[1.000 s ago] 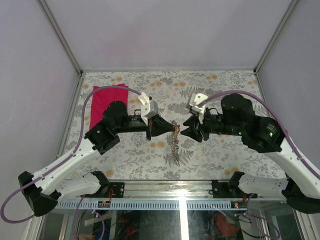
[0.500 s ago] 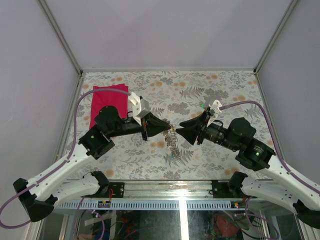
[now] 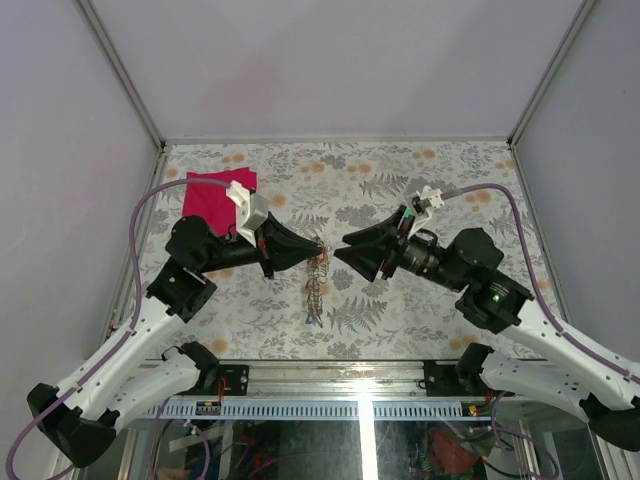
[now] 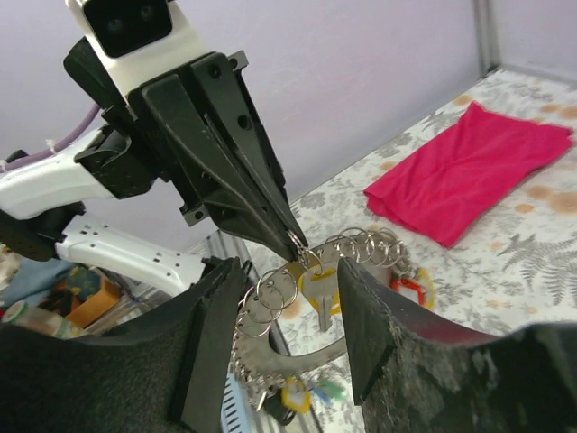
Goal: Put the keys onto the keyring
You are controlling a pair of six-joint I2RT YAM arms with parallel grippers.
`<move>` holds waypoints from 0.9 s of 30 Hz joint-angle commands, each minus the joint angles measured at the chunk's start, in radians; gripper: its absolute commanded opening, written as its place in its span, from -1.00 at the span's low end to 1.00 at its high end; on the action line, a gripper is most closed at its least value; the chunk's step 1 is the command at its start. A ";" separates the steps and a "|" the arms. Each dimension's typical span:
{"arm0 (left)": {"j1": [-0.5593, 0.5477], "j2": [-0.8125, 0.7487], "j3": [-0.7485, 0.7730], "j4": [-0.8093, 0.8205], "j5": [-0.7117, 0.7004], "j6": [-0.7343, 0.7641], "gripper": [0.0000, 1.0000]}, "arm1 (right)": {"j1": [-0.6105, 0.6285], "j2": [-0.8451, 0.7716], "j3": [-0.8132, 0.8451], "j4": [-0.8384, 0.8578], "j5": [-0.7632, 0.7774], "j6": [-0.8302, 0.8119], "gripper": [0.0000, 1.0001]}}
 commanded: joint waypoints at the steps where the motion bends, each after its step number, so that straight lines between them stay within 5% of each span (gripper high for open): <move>1: 0.030 -0.026 -0.005 0.202 0.093 -0.056 -1.00 | -0.082 0.050 0.006 0.205 -0.215 0.171 0.09; 5: 0.035 -0.041 -0.003 0.205 0.094 -0.057 -1.00 | -0.157 0.062 -0.026 0.274 -0.268 0.262 0.08; 27: 0.035 -0.052 -0.007 0.251 0.106 -0.084 -1.00 | -0.161 0.128 -0.026 0.322 -0.402 0.300 -0.06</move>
